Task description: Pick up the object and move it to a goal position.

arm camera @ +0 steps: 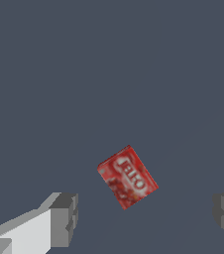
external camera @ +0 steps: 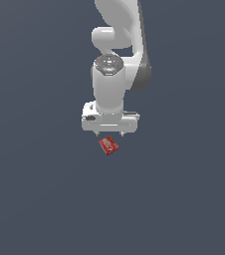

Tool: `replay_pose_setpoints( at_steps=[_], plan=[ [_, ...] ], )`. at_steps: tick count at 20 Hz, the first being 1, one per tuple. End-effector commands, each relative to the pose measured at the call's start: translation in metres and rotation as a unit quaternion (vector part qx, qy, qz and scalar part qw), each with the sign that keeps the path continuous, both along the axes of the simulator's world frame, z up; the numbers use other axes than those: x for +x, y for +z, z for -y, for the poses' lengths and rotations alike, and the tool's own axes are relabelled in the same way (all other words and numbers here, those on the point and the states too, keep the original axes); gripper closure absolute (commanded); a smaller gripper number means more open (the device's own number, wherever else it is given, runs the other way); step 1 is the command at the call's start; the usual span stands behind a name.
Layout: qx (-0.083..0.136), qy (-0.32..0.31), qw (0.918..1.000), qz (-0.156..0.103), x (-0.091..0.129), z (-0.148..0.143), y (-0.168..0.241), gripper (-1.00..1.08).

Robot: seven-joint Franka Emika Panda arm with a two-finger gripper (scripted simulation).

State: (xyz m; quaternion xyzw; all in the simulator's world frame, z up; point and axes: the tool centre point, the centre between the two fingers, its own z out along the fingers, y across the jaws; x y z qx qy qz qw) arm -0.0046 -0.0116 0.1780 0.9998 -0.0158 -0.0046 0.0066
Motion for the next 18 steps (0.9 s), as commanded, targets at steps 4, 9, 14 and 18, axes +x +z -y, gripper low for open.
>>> replay_pose_setpoints(
  at_steps=[4,9,14,18],
  plan=[
    [0.0,-0.004,1.0,-0.003,-0.002,0.004,0.0,-0.92],
    [-0.002,-0.025,0.9996,-0.016,-0.01,0.021,-0.001,-0.92],
    [-0.003,-0.026,0.9995,-0.017,-0.011,0.022,-0.001,-0.92],
    [-0.003,-0.015,0.9997,-0.017,-0.012,0.022,-0.005,-0.92]
  ],
)
